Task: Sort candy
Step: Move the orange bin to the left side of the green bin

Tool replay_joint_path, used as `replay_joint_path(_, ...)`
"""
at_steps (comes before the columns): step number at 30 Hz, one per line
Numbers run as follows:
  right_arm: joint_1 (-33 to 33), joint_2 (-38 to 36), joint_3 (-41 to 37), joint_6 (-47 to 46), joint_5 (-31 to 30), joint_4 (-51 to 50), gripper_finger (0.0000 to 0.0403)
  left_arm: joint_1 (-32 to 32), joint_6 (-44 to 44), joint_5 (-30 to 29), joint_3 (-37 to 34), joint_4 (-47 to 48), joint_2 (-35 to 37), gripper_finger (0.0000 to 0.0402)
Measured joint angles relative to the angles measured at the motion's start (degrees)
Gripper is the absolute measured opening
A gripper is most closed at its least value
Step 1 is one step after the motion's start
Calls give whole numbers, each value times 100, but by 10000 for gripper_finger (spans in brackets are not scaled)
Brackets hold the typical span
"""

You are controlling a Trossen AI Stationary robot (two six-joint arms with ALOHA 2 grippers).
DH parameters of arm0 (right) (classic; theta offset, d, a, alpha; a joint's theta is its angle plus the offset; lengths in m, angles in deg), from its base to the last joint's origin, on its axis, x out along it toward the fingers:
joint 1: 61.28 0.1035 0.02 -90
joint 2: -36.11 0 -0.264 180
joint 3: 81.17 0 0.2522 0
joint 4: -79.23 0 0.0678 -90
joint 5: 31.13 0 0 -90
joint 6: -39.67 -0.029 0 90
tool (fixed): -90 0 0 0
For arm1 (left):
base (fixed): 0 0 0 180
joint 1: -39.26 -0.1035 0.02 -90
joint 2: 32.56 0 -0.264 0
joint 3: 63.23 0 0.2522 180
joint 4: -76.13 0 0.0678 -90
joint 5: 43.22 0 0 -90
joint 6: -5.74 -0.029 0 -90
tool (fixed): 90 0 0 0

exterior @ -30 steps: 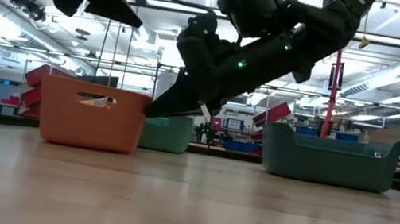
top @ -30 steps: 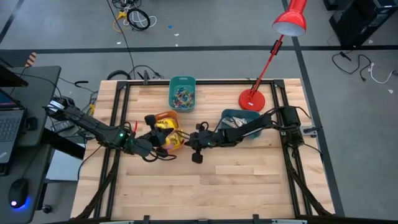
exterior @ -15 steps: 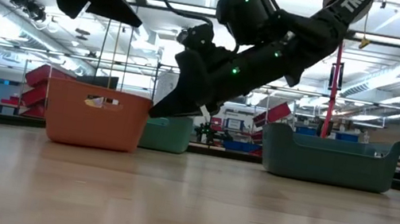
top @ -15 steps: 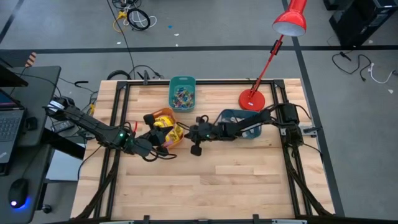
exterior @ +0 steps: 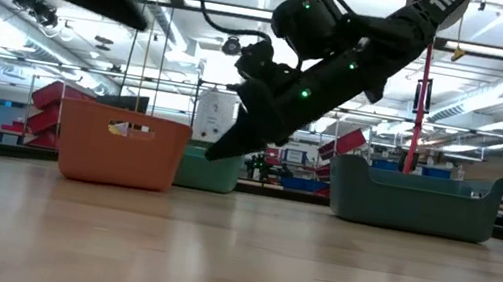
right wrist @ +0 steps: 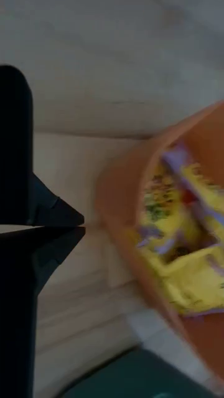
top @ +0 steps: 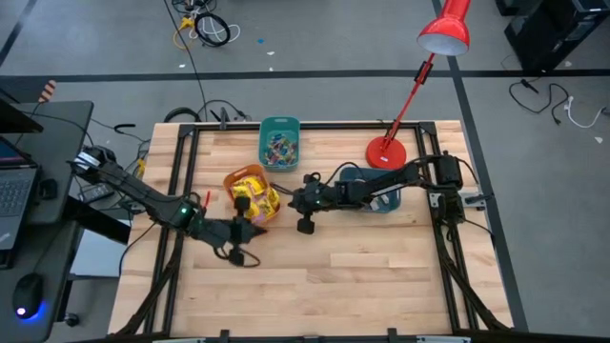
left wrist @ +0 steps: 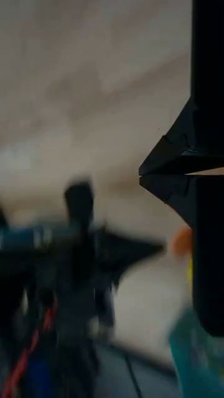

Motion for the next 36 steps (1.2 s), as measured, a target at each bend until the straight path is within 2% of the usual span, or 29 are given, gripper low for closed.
replay_joint_path(4,114,-101,-2,-2,-101,-518,0,213,801,507,0,472,-95,0)
replay_joint_path(9,302,-148,-4,-19,-100,-513,0,243,2281,325,-2,1131,-527,0)
replay_joint_path(18,467,-148,-4,-176,-292,-512,0,246,3203,152,-2,1359,-1225,0)
replay_joint_path(36,526,-148,-4,-309,-312,-465,0,242,4754,-890,-2,3087,-1255,0)
